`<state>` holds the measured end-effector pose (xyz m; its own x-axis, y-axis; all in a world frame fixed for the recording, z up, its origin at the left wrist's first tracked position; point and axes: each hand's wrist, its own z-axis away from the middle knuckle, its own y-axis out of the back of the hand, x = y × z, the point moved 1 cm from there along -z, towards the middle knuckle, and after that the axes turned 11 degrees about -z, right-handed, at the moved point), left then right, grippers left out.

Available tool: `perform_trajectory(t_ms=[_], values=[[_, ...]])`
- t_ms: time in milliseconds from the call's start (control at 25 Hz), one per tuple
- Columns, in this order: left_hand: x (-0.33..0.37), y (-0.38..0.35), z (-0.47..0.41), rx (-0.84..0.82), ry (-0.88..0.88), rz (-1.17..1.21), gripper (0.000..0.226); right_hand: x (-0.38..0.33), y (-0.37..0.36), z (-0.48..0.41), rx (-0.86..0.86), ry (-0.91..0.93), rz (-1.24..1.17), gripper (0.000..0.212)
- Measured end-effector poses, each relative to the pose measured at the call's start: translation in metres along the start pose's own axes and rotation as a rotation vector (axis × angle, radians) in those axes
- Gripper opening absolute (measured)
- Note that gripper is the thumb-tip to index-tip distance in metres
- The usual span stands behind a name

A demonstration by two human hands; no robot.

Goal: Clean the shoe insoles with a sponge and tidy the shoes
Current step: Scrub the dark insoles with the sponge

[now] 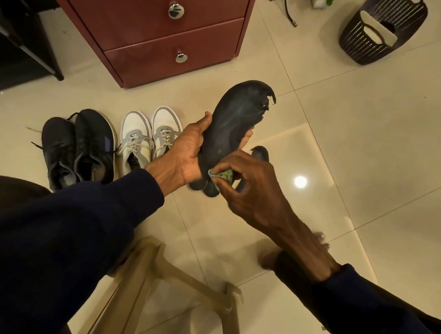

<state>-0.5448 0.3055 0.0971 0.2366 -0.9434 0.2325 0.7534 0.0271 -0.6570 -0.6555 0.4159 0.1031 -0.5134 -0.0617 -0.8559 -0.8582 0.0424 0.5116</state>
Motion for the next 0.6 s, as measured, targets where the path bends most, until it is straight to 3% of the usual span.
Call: perform_trajectory(t_ms=[80,200,360,480,600], values=[[0.0,0.0,-0.004,-0.02,-0.004,-0.003,0.062,0.009,0.01,0.001,0.004,-0.078,0.012,0.015],[-0.002,0.005,-0.01,-0.056,-0.036,-0.065,0.064,0.03,0.045,0.0,0.187,-0.228,0.022,0.012],[-0.006,0.009,-0.02,-0.076,-0.109,-0.208,0.057,0.038,0.061,0.006,0.246,-0.24,0.0,0.014],[-0.013,0.011,-0.026,0.005,-0.187,-0.36,0.042,0.054,0.067,0.023,0.243,-0.284,0.037,0.012],[-0.02,0.02,-0.034,0.222,-0.234,-0.59,0.037,0.07,0.073,0.05,0.217,-0.322,0.066,0.013]])
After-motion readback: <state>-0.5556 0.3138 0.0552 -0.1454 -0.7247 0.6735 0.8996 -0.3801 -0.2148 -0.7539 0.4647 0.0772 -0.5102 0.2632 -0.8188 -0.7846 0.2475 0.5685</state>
